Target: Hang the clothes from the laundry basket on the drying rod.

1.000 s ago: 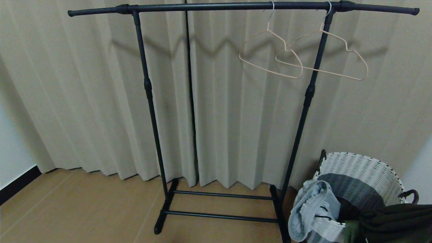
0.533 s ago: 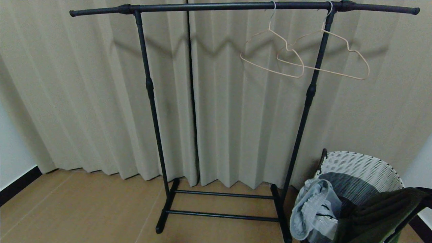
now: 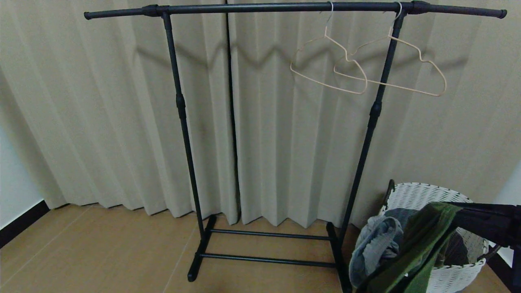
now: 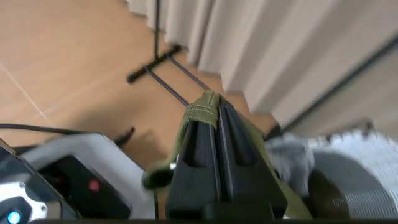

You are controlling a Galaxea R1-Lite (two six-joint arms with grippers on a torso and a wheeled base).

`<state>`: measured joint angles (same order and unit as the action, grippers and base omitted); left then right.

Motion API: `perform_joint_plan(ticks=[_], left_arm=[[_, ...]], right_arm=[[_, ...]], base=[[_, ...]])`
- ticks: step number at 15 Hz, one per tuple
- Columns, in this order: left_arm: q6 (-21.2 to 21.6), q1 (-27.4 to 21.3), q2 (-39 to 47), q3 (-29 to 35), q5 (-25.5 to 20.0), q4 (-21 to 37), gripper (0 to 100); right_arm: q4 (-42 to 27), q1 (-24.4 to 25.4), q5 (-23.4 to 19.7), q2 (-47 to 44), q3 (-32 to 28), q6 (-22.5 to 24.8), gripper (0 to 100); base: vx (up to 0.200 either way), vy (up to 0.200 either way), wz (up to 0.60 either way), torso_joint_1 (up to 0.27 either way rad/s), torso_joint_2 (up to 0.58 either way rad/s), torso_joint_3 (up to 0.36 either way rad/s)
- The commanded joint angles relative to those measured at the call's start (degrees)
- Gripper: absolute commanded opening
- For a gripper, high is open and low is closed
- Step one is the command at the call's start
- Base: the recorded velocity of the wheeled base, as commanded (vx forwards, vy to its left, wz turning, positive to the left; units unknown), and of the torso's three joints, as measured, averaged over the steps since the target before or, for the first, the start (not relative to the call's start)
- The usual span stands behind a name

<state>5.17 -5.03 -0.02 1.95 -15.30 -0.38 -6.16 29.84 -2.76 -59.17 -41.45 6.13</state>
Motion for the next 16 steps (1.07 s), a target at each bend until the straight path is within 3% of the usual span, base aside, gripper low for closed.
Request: perform_joint_plan(ticks=[1,2,4,5,9,11,14,16], left_arm=[[0.1,-0.1,0.0,4.8,-4.5,0.1,100],[0.3,-0.1,6.0,9.8,-6.9,0.0,100],[0.5,-0.2,15.1,14.9,-7.3,-0.1,100],[0.5,-0.7,25.3,19.9,-7.3,-0.3,100],[-0.2,-7.7,42.4,28.3,-6.6,-3.2,100],[-1.1,-15.2,51.4,30.1,-2.0,-7.4,100],[-10.5,-35.0,69.5,30.7,16.7,-22.6,100],[-11.8,-40.7,75.5,30.7,20.8,-27.3,100]], right_arm=[[2.6,2.1,-0.1,-3.7,-0.8,-0.1,0],[6.9,2.5,-0.1,-5.7,-0.9,-0.1,0],[11.0,2.6,-0.1,-7.6,-1.0,-0.1,0],[13.5,2.9,-0.1,-8.4,-0.9,-0.1,0],[14.0,5.9,-0.3,-8.2,-3.1,-3.8,0],[14.3,7.9,-0.3,-8.5,-5.0,-4.5,0],[14.3,10.0,-0.4,-8.5,-6.5,-4.6,0],[14.4,11.2,-0.4,-8.4,-6.8,-4.9,0]], base=[[0.0,0.0,0.0,0.0,0.0,0.0],[0.0,0.0,0.0,0.0,0.0,0.0],[0.0,0.0,0.0,0.0,0.0,0.0],[0.0,0.0,0.0,0.0,0.0,0.0],[0.0,0.0,0.0,0.0,0.0,0.0],[0.0,0.0,0.0,0.0,0.0,0.0],[0.0,0.0,0.0,0.0,0.0,0.0],[0.0,0.0,0.0,0.0,0.0,0.0]])
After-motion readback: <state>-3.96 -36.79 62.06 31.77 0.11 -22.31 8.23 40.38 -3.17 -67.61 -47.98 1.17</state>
